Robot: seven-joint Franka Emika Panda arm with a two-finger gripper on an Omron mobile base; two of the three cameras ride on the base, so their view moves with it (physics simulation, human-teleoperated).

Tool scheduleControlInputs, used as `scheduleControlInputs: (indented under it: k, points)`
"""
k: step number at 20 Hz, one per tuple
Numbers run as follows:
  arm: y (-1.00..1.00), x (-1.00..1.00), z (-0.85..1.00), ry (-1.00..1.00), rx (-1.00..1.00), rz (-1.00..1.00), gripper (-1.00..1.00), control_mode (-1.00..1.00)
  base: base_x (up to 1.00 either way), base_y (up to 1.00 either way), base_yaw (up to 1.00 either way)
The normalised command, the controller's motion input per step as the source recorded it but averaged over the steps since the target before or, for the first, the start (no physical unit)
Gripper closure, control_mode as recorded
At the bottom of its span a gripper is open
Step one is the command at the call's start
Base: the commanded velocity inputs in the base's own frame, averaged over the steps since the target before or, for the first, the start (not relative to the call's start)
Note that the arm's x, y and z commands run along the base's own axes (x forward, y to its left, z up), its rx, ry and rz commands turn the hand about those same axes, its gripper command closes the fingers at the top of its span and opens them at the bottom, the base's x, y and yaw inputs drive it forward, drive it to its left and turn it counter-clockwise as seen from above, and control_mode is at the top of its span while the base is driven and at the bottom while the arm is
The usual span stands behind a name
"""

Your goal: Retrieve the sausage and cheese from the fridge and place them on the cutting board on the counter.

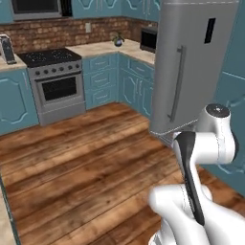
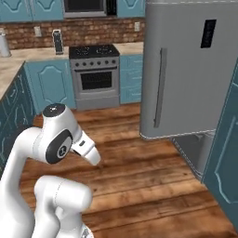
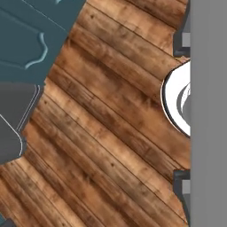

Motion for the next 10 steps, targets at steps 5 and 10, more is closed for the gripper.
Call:
scheduleControlInputs:
  k: [5,10]
  points:
    - [0.0,0.0,0.0,0.0,0.0,0.0,-1.0,1.0,0.81,0.48,-0.01]
    - [0.0,0.0,0.0,0.0,0.0,0.0,-1.0,1.0,0.83,0.45,0.0]
